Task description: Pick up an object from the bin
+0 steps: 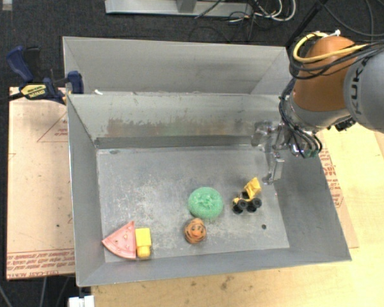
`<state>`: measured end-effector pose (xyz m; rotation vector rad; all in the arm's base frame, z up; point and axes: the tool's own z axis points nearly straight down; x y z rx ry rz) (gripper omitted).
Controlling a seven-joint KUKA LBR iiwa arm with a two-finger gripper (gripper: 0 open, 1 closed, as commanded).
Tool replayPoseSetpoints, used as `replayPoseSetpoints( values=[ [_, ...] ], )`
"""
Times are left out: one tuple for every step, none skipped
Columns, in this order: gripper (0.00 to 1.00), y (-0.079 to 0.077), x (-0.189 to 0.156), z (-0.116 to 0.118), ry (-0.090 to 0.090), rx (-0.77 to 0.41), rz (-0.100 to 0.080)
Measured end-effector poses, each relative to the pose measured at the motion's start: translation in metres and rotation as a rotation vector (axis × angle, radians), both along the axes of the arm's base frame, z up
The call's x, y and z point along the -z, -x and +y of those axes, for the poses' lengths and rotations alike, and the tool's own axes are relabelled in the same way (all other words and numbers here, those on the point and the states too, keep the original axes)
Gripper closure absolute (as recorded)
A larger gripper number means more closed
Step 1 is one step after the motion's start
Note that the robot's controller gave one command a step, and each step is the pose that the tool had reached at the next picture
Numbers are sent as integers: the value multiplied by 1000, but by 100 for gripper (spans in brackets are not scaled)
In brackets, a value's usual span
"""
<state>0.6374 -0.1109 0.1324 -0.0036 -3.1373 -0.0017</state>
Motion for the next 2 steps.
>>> replayPoseSetpoints(
  values=[
    [0,-1,-5,0,1,-1,-6],
    [0,36,29,7,2,-77,-11]
  ],
)
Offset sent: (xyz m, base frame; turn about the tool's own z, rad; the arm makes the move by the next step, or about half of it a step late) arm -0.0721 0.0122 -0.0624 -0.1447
